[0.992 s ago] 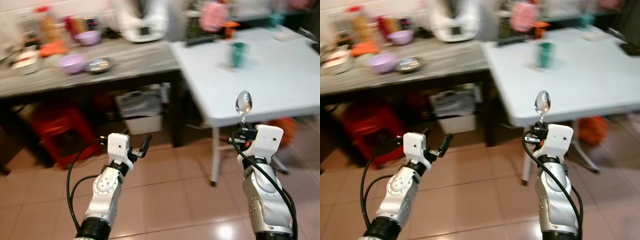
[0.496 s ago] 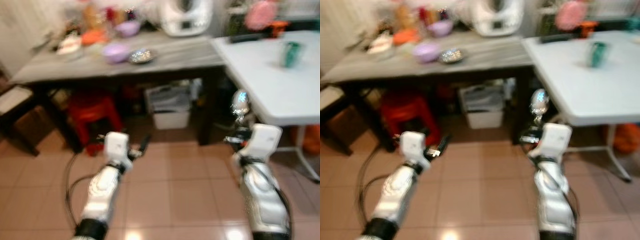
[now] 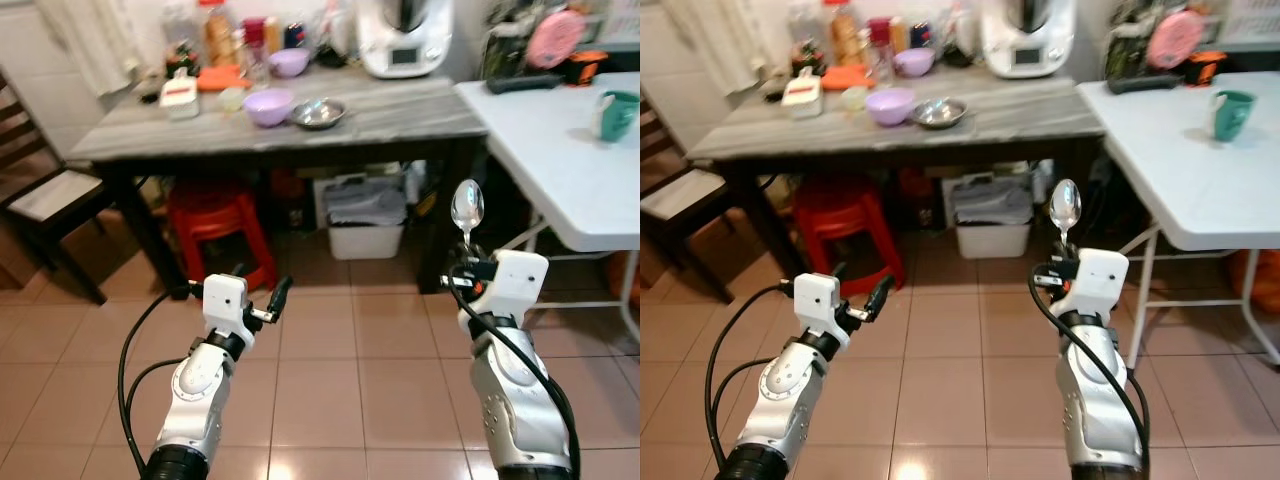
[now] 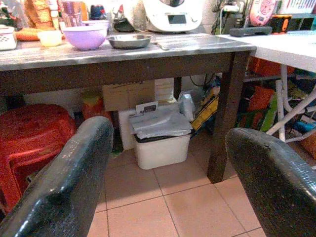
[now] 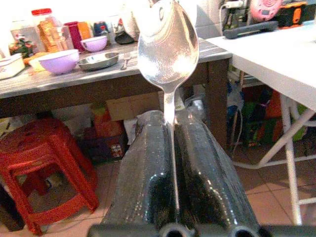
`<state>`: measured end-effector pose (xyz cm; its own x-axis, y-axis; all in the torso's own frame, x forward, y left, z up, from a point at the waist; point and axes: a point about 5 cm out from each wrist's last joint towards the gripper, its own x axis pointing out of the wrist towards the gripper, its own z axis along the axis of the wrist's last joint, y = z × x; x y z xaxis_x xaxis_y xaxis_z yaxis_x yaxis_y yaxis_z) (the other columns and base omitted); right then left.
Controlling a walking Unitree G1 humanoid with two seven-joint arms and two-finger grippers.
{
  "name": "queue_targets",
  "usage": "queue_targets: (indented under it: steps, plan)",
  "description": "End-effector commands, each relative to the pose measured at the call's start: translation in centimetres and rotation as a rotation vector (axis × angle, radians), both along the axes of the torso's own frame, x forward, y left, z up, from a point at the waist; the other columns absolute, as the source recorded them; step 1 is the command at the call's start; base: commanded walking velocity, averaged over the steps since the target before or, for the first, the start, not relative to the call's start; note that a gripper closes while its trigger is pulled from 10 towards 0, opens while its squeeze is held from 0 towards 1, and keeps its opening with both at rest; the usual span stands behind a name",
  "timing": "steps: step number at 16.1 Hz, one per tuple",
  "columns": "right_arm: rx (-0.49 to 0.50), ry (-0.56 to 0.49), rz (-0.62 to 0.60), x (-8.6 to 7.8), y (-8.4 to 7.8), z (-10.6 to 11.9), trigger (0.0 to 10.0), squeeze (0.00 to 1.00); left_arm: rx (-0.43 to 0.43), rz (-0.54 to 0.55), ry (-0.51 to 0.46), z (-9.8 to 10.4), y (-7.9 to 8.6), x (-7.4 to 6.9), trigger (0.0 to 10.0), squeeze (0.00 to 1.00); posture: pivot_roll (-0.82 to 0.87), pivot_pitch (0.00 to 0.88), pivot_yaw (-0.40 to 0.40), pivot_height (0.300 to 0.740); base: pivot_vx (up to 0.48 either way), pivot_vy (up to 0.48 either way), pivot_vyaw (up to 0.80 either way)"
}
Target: Setting the table
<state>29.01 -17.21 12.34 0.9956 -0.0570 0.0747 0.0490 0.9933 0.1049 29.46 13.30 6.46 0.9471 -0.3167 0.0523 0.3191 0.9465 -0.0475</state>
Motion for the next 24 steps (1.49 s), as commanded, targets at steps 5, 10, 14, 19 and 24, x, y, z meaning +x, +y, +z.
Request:
queue_targets:
  steps: [5,10,14,19,24]
  plan:
    - [-0.016,-0.019,0.011,-0.13,-0.32,0.27,10.0,0.0,-0.027,-0.026,-0.034,0.85,0.09,0.11,10.0,0.0,-0.1,0.0,0.09,0.74,0.297,0.0,0.0]
    - [-0.017,-0.02,0.015,-0.12,0.09,0.29,10.0,0.0,-0.034,-0.036,-0.037,0.98,-0.02,0.16,10.0,0.0,-0.1,0.0,0.094,0.74,0.392,0.0,0.0]
    - [-0.018,-0.021,0.016,-0.14,-0.06,0.27,10.0,0.0,-0.036,-0.042,-0.034,0.97,-0.17,0.12,10.0,0.0,-0.1,0.0,0.094,0.74,0.421,0.0,0.52]
    - [-0.015,-0.02,0.019,-0.15,0.04,0.23,10.0,0.0,-0.041,-0.046,-0.032,0.99,-0.23,0.07,10.0,0.0,-0.1,0.0,0.094,0.74,0.458,0.0,0.36]
    - [-0.014,-0.022,0.014,-0.2,0.02,0.23,10.0,0.0,-0.043,-0.052,-0.032,0.99,-0.38,0.01,10.0,0.0,-0.1,0.0,0.095,0.74,0.458,0.0,0.0]
